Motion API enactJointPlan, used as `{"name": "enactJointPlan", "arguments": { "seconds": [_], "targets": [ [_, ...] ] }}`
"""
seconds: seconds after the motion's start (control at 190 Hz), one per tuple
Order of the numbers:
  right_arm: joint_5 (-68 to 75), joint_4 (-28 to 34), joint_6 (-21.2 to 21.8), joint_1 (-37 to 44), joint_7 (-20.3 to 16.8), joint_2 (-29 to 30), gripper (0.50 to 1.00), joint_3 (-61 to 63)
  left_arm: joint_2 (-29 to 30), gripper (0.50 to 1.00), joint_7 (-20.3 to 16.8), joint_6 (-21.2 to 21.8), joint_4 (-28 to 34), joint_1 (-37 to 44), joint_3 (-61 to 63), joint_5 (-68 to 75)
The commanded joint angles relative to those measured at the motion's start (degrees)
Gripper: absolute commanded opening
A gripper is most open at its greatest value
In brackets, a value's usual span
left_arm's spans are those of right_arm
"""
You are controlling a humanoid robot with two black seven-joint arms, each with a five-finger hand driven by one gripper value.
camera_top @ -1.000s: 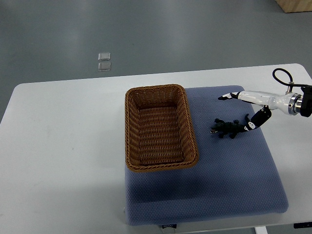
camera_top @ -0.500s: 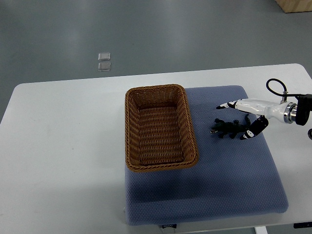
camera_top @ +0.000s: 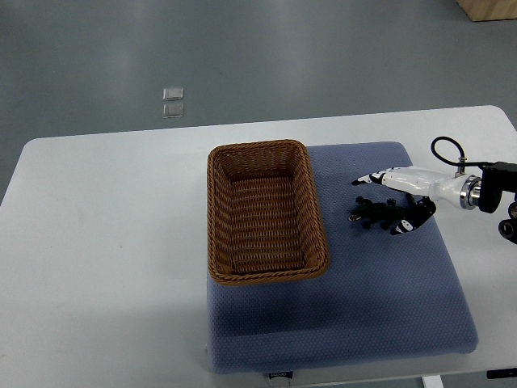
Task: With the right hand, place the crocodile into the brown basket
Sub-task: 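Close the right hand fingers around the crocodile's body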
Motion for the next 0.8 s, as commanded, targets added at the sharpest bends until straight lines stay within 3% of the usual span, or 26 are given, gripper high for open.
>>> {"name": "enactJointPlan", "arguments": {
  "seconds": [0.0, 0.2, 0.437, 0.794],
  "targets": [
    [-0.5, -0.2, 0.0, 0.0, 0.0, 0.1, 0.94, 0.0, 0.0, 1.0, 0.0, 0.1, 0.0, 0.0, 0.0, 0.0],
    [-1.8, -1.2, 0.0, 1.2, 0.0, 0.5, 0.877, -1.3, 0.0, 1.0, -0.1, 0.0, 0.0, 0.0, 0.0, 0.0],
    [-2.3, -1.9, -1.1, 2.0, 0.1, 0.5, 0.844, -2.1, 0.0, 1.0, -0.1, 0.0, 0.0, 0.0, 0.0, 0.0],
    [-2.4, -1.8, -1.1, 1.9, 0.3, 1.2, 0.842, -3.0, 0.0, 1.0, 0.0, 0.0, 0.0, 0.0, 0.0, 0.0]
  ]
}}
